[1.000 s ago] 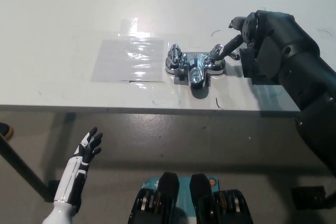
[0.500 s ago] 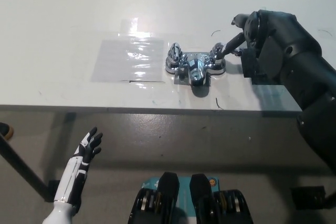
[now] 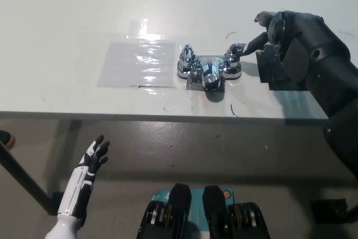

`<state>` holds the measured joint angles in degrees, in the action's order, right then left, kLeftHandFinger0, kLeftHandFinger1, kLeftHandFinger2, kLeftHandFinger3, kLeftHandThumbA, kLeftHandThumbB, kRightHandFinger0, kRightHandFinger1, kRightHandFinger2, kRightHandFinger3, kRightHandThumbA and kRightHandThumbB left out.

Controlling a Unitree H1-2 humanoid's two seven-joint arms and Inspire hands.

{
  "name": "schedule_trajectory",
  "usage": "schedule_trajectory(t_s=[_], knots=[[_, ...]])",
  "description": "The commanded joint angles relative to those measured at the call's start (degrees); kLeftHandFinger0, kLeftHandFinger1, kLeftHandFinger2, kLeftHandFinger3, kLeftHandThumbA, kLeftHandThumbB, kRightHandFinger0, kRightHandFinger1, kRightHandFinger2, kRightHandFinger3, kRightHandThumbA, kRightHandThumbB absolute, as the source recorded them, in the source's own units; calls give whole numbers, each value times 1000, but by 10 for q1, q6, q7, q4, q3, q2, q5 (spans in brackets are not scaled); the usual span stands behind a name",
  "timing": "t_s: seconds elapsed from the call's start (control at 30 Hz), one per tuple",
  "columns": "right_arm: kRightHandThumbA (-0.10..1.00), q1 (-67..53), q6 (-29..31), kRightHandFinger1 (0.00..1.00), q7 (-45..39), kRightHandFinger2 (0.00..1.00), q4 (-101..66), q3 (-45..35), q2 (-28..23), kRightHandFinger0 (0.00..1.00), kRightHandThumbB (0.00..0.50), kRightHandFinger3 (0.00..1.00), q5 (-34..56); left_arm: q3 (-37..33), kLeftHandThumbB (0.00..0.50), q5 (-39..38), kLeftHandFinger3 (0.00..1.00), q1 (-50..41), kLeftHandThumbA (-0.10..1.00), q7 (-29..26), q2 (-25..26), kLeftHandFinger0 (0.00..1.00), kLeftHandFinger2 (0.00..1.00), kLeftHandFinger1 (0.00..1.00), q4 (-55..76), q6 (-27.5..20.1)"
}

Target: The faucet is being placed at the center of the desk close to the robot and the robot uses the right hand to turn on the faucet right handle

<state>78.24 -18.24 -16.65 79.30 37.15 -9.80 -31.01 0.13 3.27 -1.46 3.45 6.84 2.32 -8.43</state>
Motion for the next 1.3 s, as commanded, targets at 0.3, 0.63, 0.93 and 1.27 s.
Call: schedule_trajectory(t_s=[0.3,0.63,0.93,1.27], knots=[[490,44,-26,1000,56,1000,-8,9,-80,1000,376,1000,-36,1,159,4,1000,9,1000,-1,7,1000,1000,1000,12,-16],[411,46,-7,1000,-9,1000,-104,-25,-151,1000,327,1000,-15,3,162,-3,1000,12,1000,3,8,1000,1000,1000,11,-10],[653,-29,-87,1000,-18,1000,-490,-219,-266,1000,198,1000,21,8,148,-6,1000,18,1000,2,9,1000,1000,1000,1,-14],[740,-189,-87,1000,32,1000,-973,-483,-233,1000,173,1000,134,10,117,-3,1000,23,1000,-6,2,1000,1000,1000,5,-12]])
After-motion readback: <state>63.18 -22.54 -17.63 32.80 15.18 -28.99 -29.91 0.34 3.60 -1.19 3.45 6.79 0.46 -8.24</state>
